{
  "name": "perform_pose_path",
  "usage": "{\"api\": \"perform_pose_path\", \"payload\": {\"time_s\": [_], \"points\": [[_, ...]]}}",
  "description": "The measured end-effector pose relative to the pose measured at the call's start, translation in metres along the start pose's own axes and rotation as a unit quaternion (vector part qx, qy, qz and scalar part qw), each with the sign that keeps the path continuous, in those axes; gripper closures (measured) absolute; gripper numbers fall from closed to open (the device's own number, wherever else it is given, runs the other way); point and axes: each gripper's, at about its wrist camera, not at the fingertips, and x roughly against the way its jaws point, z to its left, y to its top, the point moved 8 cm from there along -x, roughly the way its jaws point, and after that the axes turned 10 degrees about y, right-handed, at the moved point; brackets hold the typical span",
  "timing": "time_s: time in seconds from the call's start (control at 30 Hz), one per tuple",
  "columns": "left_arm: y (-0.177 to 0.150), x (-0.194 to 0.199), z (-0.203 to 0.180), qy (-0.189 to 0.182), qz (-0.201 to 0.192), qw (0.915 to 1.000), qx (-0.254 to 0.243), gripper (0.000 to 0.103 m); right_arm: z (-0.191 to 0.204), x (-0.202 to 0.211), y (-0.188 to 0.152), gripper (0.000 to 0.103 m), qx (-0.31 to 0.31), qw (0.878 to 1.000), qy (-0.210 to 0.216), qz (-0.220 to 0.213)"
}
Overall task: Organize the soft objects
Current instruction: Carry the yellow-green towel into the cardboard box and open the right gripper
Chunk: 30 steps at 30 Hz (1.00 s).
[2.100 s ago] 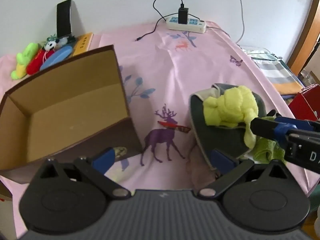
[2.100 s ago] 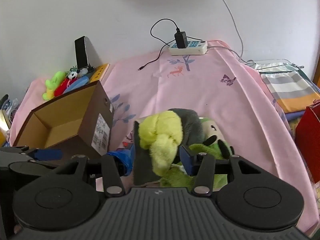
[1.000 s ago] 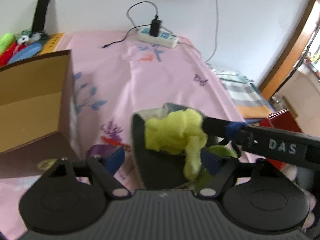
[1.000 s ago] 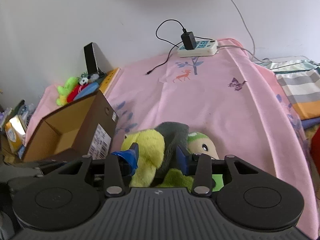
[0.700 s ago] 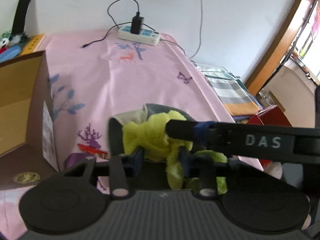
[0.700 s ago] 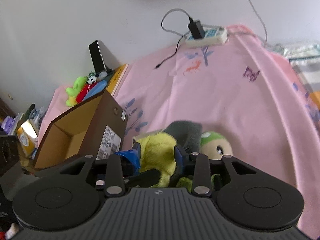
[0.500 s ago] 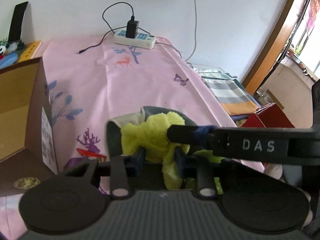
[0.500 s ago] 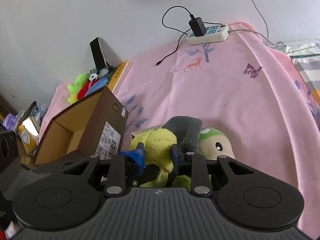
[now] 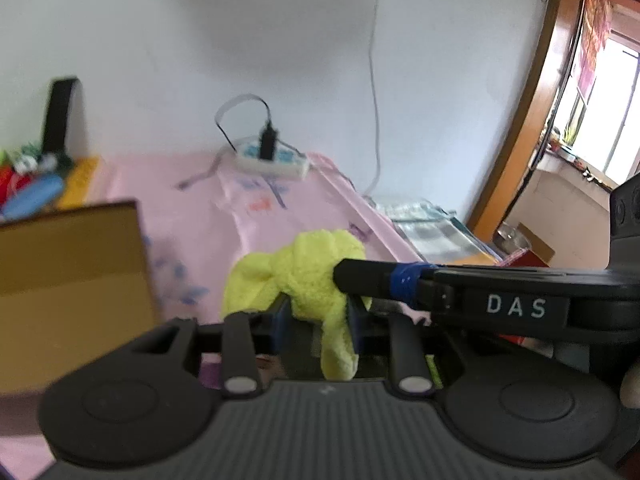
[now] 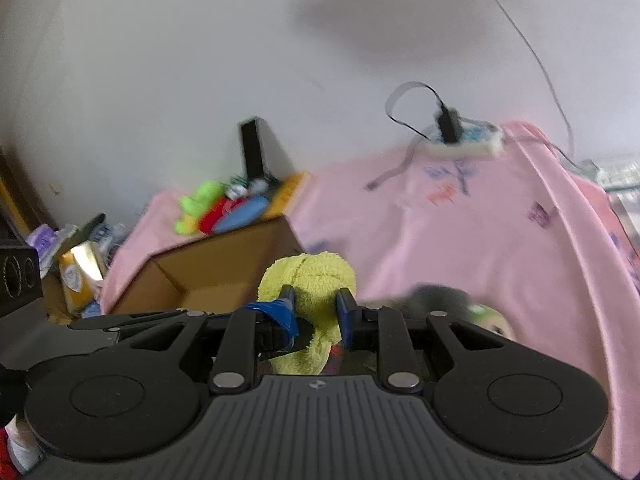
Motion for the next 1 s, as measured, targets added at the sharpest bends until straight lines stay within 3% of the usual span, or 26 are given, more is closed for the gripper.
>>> {"api": "perform_pose_path", "payload": {"time_s": [0.2, 0.4, 0.7, 1.0], "points": [[0.011, 0.033, 0.075, 0.043, -0.018, 0.9988, 0.012, 0.081, 0.062, -0.047, 0.010, 0.100, 0.014, 0.999, 0.040, -0.005], [0.000, 0.043, 0.162, 0.092, -0.001, 0.9949, 0.041, 0.081, 0.114, -0.115, -0.001, 0.100, 0.016, 0.997, 0.080, 0.019], [-0.007, 0.024, 0.268, 0.155, 0.026, 0.9860, 0.057, 0.081, 0.160, -0.210, -0.019, 0.100, -0.005, 0.992, 0.102, 0.070], [-0.011, -0.016, 0.329, 0.209, 0.053, 0.9735, 0.075, 0.080, 0.169, -0.272, -0.019, 0.094, -0.005, 0.991, 0.088, 0.097]]}}
